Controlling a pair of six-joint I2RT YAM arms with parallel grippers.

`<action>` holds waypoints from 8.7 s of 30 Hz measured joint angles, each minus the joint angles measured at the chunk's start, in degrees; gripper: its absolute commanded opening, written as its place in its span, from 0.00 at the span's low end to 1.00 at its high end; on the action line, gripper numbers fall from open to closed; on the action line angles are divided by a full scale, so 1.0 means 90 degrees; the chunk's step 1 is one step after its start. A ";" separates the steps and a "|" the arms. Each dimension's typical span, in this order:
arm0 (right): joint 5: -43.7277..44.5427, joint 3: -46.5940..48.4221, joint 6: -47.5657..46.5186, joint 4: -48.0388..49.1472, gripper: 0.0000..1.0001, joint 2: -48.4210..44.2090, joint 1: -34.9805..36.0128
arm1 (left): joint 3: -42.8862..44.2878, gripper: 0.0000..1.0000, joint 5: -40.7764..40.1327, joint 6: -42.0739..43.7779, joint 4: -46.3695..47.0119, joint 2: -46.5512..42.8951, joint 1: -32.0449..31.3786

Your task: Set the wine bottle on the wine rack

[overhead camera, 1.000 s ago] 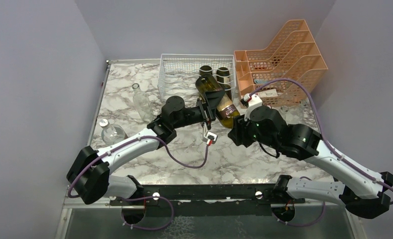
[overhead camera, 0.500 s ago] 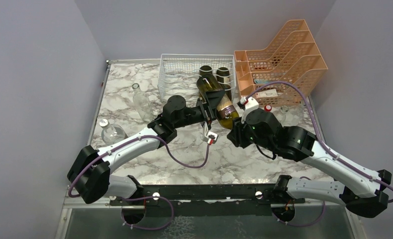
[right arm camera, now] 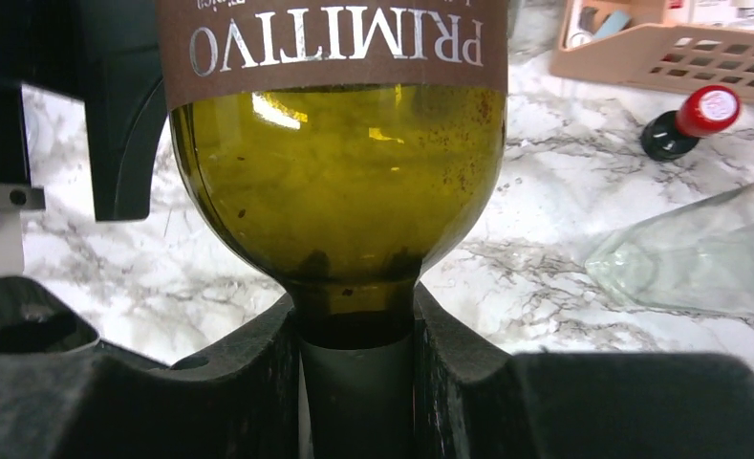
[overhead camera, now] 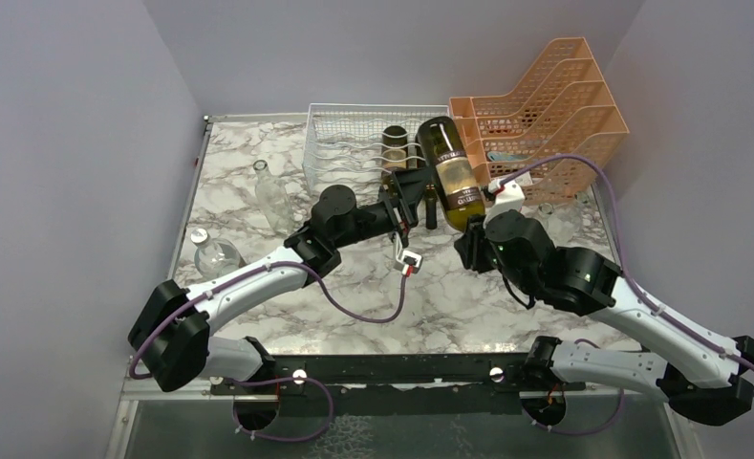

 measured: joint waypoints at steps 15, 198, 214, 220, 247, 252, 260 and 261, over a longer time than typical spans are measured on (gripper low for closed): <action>0.0714 -0.0097 0.0789 -0.0029 0.01 -0.0136 -0.0022 | 0.0699 0.93 -0.0928 -0.3507 0.0182 -0.0444 -0.0041; -0.4369 0.6045 -0.1848 0.5979 0.71 0.8575 -0.0430 | 0.2827 0.99 -0.6285 -1.0030 -0.3555 -0.3371 -0.0041; -0.4272 0.7116 -0.2684 0.6028 0.46 0.9377 -0.0304 | 0.2798 0.99 -0.6305 -1.0061 -0.3619 -0.3371 -0.0041; -0.4279 0.7116 -0.2880 0.6028 0.20 0.9377 -0.0294 | 0.2795 0.99 -0.6339 -1.0059 -0.3648 -0.3368 -0.0041; -0.2584 0.1472 -0.2378 0.6484 0.01 0.4422 -0.0277 | 0.1309 0.99 -0.6006 -1.0734 -0.3993 -0.3655 -0.0041; -0.1717 0.0838 -0.2001 0.5935 0.01 0.3308 -0.0279 | -0.0063 0.99 -0.5088 -1.1162 -0.3721 -0.3954 -0.0041; -0.0821 0.0291 -0.1396 0.4668 0.01 0.2057 -0.0277 | -0.1821 0.99 -0.3412 -1.1344 -0.2193 -0.3638 -0.0041; -0.0731 0.0291 -0.1321 0.4563 0.01 0.1955 -0.0277 | -0.1989 0.99 -0.3184 -1.1336 -0.1979 -0.3512 -0.0041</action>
